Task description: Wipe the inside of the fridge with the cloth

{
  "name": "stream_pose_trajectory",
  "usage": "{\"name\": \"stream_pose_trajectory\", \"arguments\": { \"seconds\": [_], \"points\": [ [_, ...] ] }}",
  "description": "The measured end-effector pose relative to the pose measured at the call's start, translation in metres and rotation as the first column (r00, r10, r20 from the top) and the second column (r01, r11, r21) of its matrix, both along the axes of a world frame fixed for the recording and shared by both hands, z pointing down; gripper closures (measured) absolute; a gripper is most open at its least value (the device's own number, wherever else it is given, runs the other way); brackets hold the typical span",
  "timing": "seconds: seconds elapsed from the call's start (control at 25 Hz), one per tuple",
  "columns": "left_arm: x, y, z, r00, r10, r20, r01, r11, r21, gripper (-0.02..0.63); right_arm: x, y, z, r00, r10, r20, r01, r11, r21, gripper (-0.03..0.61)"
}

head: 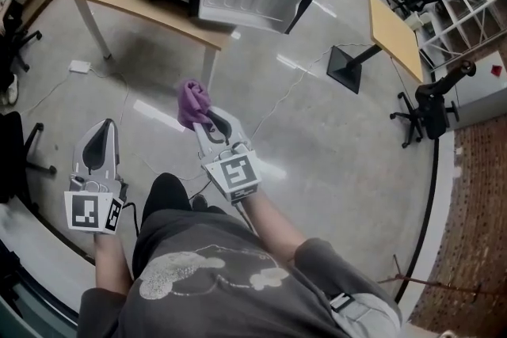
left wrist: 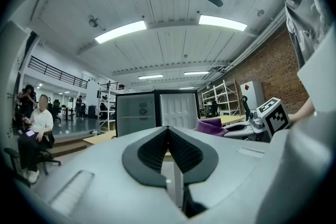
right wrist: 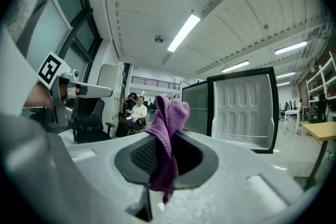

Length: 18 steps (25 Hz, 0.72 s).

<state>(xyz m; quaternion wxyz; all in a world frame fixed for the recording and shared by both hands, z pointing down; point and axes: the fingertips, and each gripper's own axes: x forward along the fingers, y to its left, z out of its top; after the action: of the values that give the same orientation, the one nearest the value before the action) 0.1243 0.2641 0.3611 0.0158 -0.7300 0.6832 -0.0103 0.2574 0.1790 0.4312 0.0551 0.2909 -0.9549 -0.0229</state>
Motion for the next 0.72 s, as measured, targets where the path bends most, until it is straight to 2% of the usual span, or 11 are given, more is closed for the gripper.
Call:
{"name": "stream_pose_trajectory", "arguments": {
  "seconds": [0.4,0.72],
  "points": [
    [-0.014,0.001,0.01,1.0,0.012,-0.027,-0.013,1.0,-0.012,0.597,-0.004,-0.009,0.002,0.998,0.058,0.01,-0.058,0.998,-0.026,0.541],
    [-0.009,-0.003,0.012,0.999,0.034,-0.023,-0.035,0.999,-0.01,0.597,0.0,-0.011,0.009,0.996,0.09,-0.024,-0.091,0.995,-0.028,0.541]
  ]
}}
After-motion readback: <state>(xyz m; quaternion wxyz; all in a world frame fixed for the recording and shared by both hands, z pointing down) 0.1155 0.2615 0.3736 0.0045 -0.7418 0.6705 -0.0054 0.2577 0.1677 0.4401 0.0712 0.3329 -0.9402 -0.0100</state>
